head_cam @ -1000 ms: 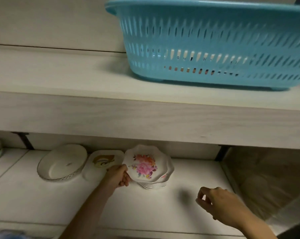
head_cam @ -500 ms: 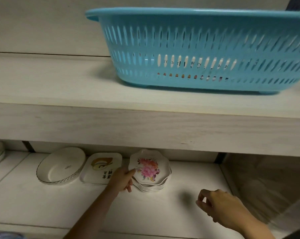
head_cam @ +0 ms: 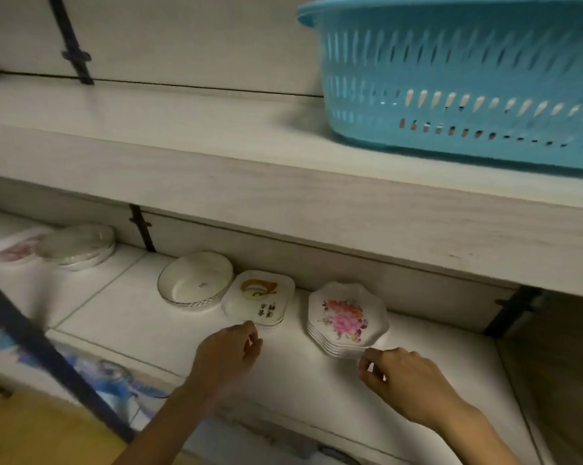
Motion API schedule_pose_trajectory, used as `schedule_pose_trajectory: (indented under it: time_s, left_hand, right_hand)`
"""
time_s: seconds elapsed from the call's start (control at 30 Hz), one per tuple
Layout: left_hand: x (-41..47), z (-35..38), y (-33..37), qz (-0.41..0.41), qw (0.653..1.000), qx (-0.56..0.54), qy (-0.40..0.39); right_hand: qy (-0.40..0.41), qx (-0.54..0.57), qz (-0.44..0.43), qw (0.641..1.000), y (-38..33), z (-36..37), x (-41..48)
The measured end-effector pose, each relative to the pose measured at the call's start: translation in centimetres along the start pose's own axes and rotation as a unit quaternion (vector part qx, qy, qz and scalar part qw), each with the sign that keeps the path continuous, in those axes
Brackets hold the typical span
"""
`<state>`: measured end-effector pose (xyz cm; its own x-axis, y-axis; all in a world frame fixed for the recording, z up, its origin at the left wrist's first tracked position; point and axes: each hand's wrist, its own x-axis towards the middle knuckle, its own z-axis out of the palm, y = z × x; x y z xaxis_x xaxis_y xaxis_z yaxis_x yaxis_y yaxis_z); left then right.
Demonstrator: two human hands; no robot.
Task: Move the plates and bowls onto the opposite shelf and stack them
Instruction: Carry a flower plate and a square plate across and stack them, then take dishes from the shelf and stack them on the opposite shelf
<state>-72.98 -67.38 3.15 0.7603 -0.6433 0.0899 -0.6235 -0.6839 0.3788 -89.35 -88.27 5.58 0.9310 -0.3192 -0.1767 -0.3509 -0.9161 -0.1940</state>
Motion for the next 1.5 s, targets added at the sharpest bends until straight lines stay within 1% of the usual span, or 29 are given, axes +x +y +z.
schedule_pose_trajectory:
  time_s: [0.17,0.3,0.43,0.6,0.73,0.87,1.03,1.27,1.43,1.5]
  left_hand:
    - [-3.9,-1.9,-4.2,-0.058,0.995,0.013,0.083]
    - [-6.3,-3.6,-8.0,-0.096,0.992,0.002,0.084]
    - [-8.9,-5.6,-12.1,-0.126,0.987,-0.007,0.096]
    - [-12.2,-9.1,-18.4,-0.161,0.981,-0.022,0.102]
    - [-14.5,-11.8,-24.7,-0.161,0.980,-0.015,0.118]
    - [-16.2,-14.0,-31.5,-0.167,0.978,-0.005,0.125]
    - [-17.7,-16.7,-38.1,-0.176,0.976,0.020,0.124]
    - [-17.0,-19.1,-46.7,-0.205,0.969,0.017,0.137]
    - [-14.5,-21.2,-53.6,-0.219,0.966,0.004,0.136]
    - [-12.9,-22.4,-56.5,-0.208,0.969,0.002,0.133]
  right_hand:
    - [0.016,0.009,-0.090,0.996,-5.3,0.6,2.0]
    - [0.033,0.018,-0.153,0.987,-9.8,0.8,3.4]
    - [0.033,0.016,-0.200,0.979,-15.5,1.5,4.7]
    - [0.008,0.028,-0.219,0.975,-24.0,2.9,6.1]
    - [-0.010,0.045,-0.222,0.974,-31.6,4.6,7.5]
    - [-0.008,0.045,-0.224,0.974,-38.8,6.2,9.1]
    - [-0.026,0.062,-0.254,0.965,-46.6,6.9,10.3]
    - [-0.046,0.074,-0.284,0.955,-55.0,8.4,14.3]
    - [-0.046,0.123,-0.271,0.953,-61.0,9.6,19.4]
    - [-0.057,0.132,-0.259,0.955,-63.2,10.0,22.1]
